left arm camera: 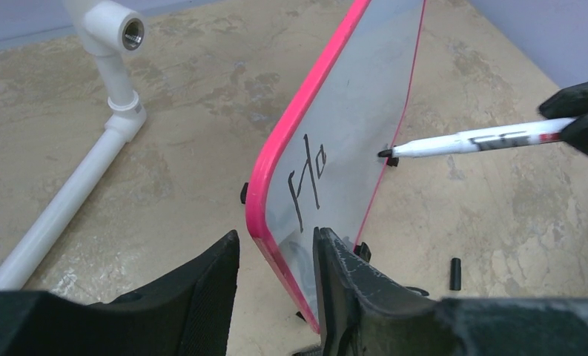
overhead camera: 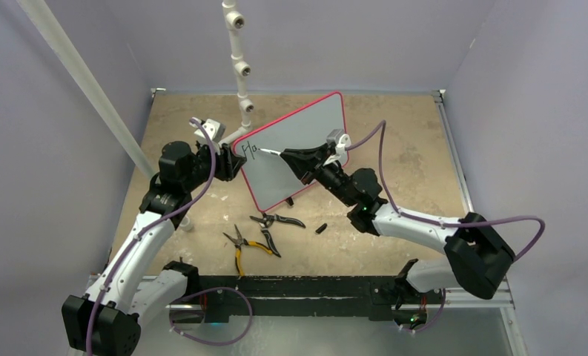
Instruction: Write a sentence on the whiteboard
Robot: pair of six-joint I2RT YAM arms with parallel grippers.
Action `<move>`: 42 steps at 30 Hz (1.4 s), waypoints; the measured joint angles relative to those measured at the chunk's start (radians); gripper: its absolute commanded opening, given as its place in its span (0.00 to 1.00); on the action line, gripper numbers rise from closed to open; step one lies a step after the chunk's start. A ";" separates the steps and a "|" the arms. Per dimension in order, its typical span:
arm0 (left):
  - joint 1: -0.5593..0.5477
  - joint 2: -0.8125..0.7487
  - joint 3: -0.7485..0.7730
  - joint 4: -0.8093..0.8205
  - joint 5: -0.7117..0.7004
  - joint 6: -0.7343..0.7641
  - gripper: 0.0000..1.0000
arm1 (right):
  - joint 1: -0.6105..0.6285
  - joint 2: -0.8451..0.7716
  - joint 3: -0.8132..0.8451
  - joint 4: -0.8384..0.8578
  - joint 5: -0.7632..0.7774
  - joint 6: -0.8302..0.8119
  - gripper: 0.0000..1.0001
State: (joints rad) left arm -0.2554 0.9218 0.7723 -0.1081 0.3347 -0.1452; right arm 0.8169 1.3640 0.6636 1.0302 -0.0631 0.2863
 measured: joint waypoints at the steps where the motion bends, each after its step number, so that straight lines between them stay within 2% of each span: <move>1: 0.000 0.000 0.003 -0.006 0.000 0.000 0.45 | 0.000 -0.016 -0.003 -0.002 -0.004 0.000 0.00; 6: 0.000 -0.003 0.047 -0.035 -0.001 0.000 0.54 | 0.000 -0.097 -0.021 -0.008 -0.007 -0.008 0.00; 11: 0.000 0.019 0.130 -0.035 0.003 0.000 0.59 | -0.005 -0.117 -0.049 -0.008 -0.011 -0.016 0.00; 23: 0.000 0.276 0.343 -0.013 0.101 0.011 0.61 | -0.108 -0.118 -0.086 0.010 -0.172 0.003 0.00; 29: 0.000 0.357 0.357 -0.014 0.131 0.029 0.55 | -0.152 -0.052 -0.067 0.032 -0.248 0.027 0.00; 31: 0.000 0.365 0.357 -0.013 0.135 0.034 0.50 | -0.154 -0.022 -0.042 0.031 -0.267 0.027 0.00; 42: 0.013 0.369 0.351 0.006 0.172 0.033 0.36 | -0.154 0.064 0.076 0.029 -0.296 0.027 0.00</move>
State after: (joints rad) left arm -0.2420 1.2903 1.1229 -0.1017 0.5064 -0.1123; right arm 0.6624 1.4284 0.7395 1.0588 -0.3588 0.3138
